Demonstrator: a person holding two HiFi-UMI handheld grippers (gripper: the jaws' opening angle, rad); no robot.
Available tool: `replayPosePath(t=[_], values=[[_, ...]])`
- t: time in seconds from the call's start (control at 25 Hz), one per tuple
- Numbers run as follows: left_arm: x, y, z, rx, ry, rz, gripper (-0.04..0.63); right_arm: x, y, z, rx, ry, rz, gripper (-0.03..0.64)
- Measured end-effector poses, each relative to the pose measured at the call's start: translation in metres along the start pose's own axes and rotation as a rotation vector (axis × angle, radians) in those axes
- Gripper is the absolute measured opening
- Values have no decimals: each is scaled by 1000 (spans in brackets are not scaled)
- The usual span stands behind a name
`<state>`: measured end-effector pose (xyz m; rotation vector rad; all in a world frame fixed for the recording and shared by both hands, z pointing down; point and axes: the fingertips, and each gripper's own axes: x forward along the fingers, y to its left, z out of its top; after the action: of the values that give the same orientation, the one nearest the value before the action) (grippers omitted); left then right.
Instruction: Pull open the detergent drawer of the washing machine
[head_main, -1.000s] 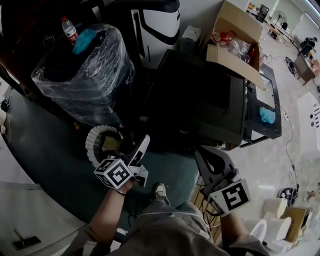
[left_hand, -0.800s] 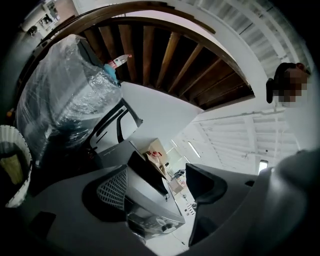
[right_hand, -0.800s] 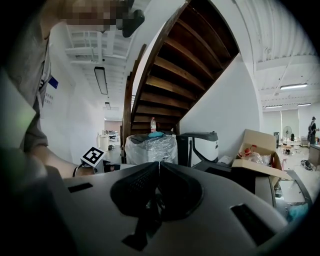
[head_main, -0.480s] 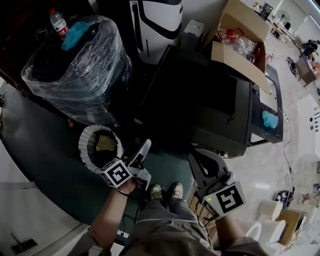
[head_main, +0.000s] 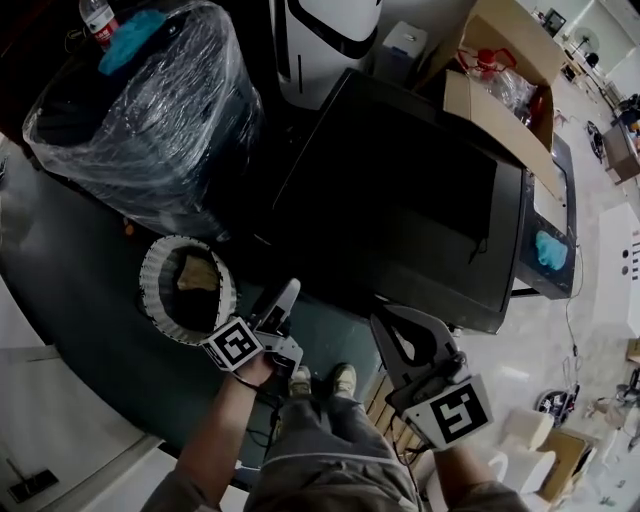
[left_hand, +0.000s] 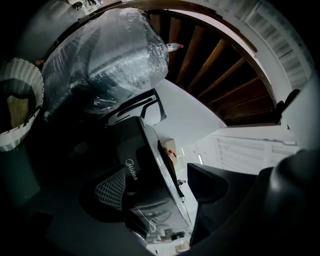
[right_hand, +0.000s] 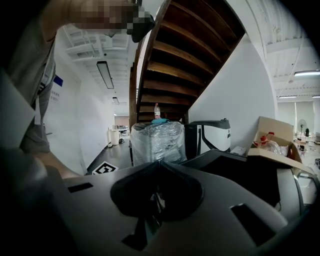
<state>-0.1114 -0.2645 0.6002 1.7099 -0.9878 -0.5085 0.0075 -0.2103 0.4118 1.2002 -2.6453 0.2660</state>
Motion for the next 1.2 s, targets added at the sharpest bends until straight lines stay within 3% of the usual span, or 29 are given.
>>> replayPosePath(t=[0.28, 0.68, 1.0, 1.2], values=[[25, 33, -15, -53, -3, -34, 402, 23, -4, -31, 11, 27, 40, 34], [47, 42, -24, -230, -27, -163, 433, 33, -12, -69, 44, 58, 28, 34], [62, 45, -15, -320, -82, -190, 436, 34, -13, -81, 56, 58, 28, 34], [62, 43, -15, -332, -91, -189, 436, 32, -12, -82, 62, 53, 29, 34]])
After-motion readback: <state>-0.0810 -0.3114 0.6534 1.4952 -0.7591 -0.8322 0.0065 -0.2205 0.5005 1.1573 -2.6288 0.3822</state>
